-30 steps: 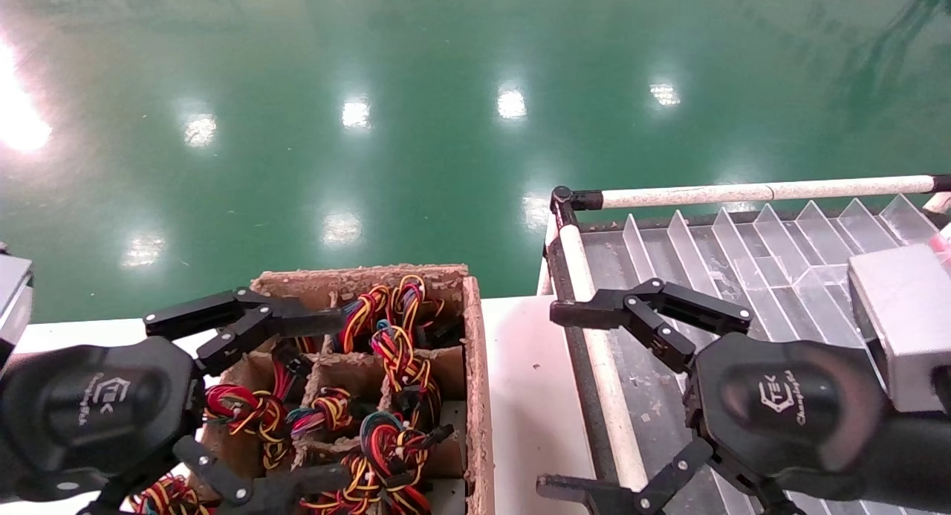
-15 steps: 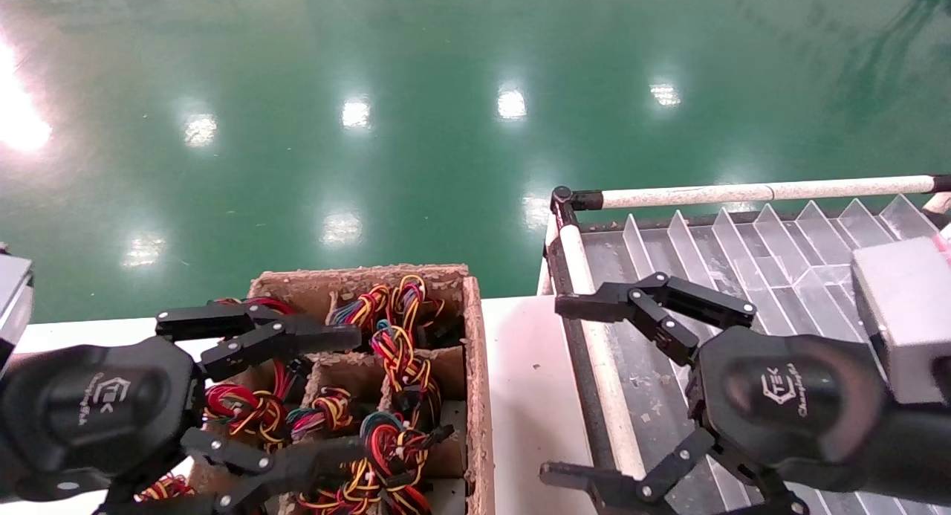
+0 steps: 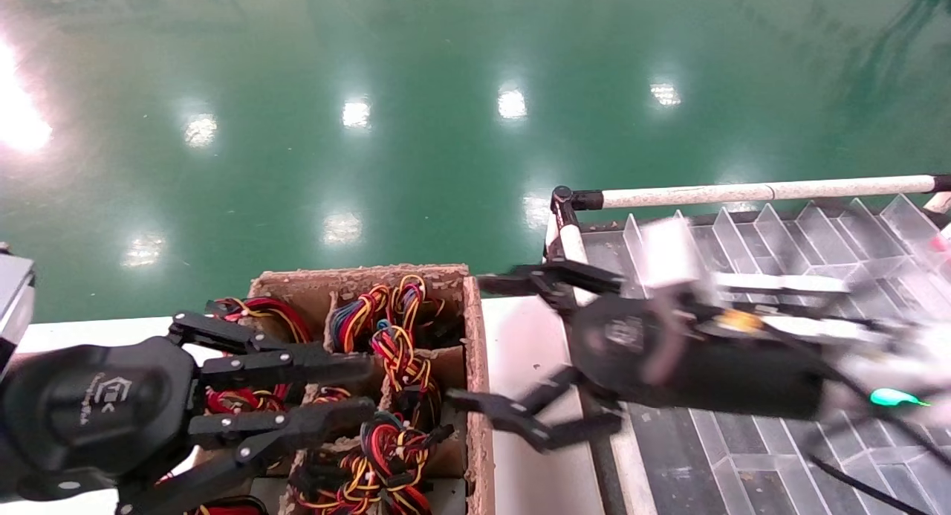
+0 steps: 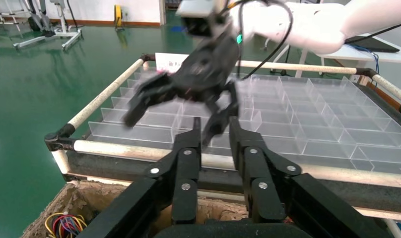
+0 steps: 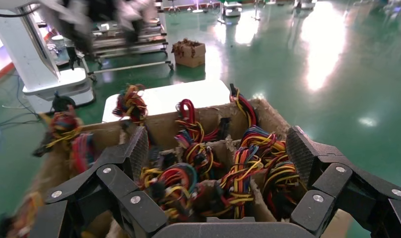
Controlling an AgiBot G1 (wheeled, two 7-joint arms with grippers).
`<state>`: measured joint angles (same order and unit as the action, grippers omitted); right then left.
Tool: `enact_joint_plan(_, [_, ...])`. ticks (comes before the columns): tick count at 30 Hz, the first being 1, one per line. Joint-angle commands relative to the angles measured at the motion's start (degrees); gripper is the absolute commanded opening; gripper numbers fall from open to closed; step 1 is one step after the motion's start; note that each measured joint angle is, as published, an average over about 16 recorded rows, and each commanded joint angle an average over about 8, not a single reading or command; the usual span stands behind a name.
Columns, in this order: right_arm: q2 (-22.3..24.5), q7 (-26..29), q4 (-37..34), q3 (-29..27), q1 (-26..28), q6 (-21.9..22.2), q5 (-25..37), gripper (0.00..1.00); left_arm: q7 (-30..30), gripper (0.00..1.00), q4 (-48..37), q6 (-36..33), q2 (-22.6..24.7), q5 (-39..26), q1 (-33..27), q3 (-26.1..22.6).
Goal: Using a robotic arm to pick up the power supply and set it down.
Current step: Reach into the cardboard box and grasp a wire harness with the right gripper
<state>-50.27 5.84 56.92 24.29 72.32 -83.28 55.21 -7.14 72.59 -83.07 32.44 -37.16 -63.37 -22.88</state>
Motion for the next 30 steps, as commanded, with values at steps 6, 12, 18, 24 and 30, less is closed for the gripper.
enact_joint_plan(6, [-9.9, -3.9, -13.0, 4.4, 6.1, 0.7, 6.0, 0.91, 0.0, 0.00, 0.0, 0.0, 0.0, 0.0, 0.0, 0.0])
enact_joint_plan(12, [-15.9, -7.9, -23.7, 6.7, 9.9, 1.0, 9.4, 0.22, 0.0, 0.00, 0.0, 0.0, 0.0, 0.0, 0.0, 0.0])
enact_joint_plan(18, [-19.1, -11.3, -31.6, 8.1, 12.8, 0.2, 11.3, 0.00, 0.0, 0.00, 0.0, 0.0, 0.0, 0.0, 0.0, 0.0])
enact_joint_plan(24, [-20.8, -14.0, -37.1, 8.7, 14.2, -0.8, 12.2, 0.00, 0.0, 0.00, 0.0, 0.0, 0.0, 0.0, 0.0, 0.0])
enact_joint_plan(30, [-21.9, -16.1, -41.3, 9.0, 15.2, -1.2, 12.6, 0.00, 0.0, 0.00, 0.0, 0.0, 0.0, 0.0, 0.0, 0.0])
